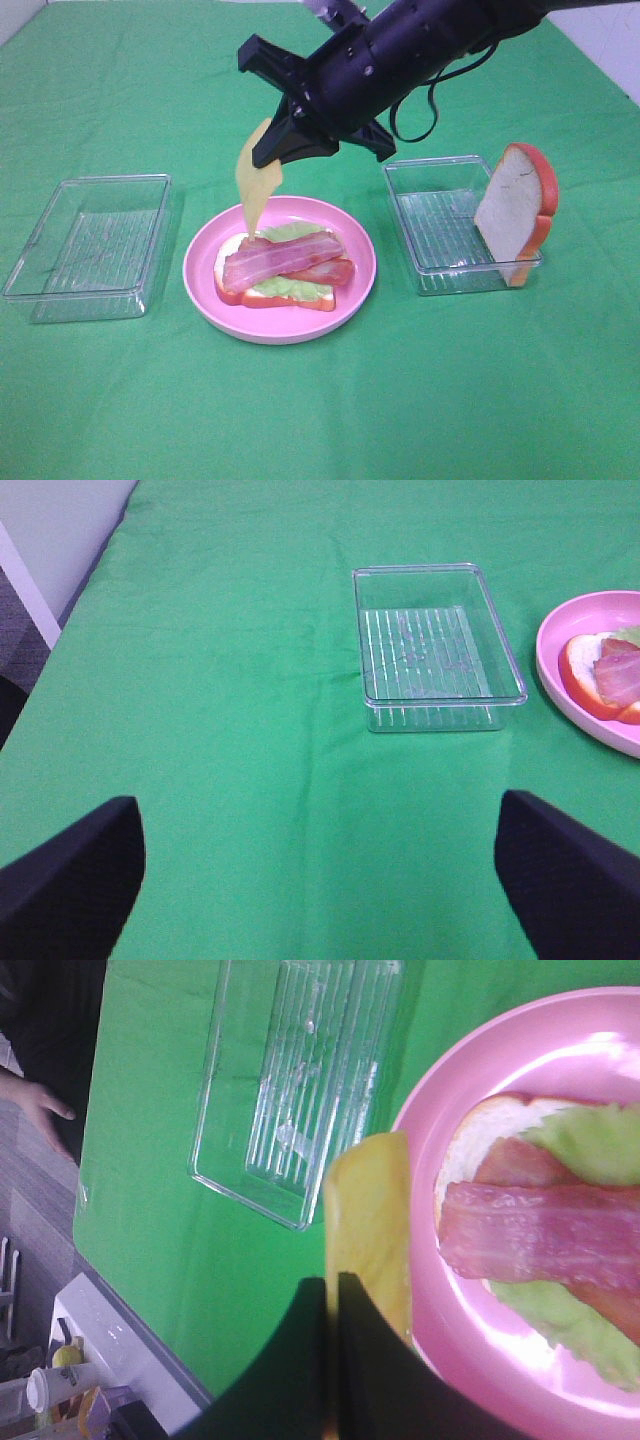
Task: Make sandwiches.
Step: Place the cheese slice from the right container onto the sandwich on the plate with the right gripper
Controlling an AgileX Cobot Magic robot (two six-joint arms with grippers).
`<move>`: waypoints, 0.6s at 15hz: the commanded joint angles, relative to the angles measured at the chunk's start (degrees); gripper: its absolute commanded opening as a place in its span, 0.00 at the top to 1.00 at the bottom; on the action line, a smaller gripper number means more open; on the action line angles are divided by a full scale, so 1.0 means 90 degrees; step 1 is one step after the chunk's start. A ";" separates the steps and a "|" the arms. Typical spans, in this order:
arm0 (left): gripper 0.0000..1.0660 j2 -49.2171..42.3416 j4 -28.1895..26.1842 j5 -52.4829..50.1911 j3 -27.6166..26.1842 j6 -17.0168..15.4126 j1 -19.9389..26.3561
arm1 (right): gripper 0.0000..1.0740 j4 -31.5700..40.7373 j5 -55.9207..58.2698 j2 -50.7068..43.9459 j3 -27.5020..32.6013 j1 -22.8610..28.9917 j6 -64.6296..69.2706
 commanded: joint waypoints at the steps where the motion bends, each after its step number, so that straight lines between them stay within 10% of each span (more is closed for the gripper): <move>1: 0.17 -0.0134 -0.0019 -0.0025 0.0006 -0.0025 -0.0013 | 1.00 0.0382 -0.0427 0.0446 0.0013 0.0153 -0.0274; 9: 0.17 -0.0134 -0.0019 -0.0025 0.0006 -0.0025 -0.0013 | 1.00 0.0783 -0.0490 0.1241 -0.0388 0.0204 -0.0337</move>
